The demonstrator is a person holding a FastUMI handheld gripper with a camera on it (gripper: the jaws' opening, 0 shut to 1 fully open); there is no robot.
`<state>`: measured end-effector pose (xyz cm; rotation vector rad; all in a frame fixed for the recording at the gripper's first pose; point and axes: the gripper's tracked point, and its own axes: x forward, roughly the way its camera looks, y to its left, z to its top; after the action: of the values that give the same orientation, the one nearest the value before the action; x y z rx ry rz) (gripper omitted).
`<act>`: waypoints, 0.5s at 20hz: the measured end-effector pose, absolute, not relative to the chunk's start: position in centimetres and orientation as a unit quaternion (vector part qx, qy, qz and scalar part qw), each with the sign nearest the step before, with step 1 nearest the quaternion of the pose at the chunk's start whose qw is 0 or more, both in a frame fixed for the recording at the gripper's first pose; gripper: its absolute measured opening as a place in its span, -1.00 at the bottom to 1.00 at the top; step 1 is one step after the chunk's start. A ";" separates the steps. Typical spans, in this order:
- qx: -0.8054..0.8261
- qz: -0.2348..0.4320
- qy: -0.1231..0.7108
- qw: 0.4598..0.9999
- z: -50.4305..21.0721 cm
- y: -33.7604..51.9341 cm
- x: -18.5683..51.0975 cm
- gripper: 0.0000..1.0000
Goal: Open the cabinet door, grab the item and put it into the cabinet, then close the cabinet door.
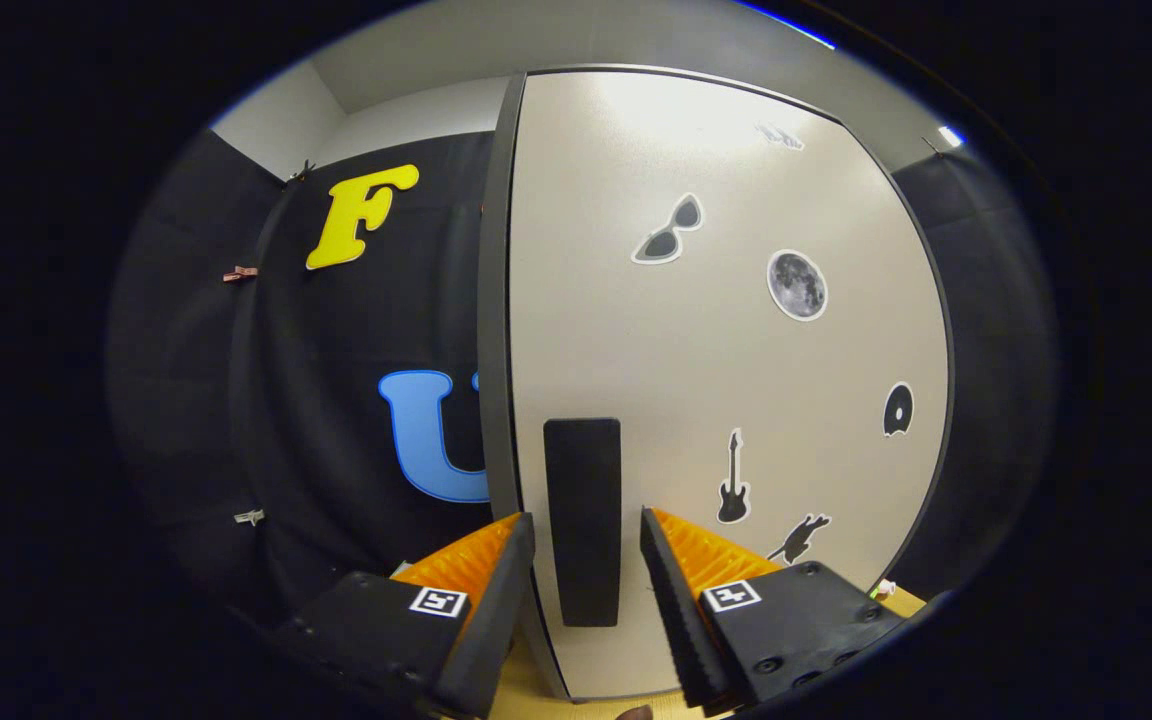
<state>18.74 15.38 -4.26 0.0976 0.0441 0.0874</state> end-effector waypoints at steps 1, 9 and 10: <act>0.047 0.037 0.020 0.998 -4.4 15.3 19.2 0.11; 0.044 0.053 0.026 0.997 -4.2 15.0 18.7 -0.52; 0.043 0.060 0.027 0.997 -4.1 15.0 18.3 -0.52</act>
<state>18.26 14.98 -4.11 0.0853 0.0532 0.1199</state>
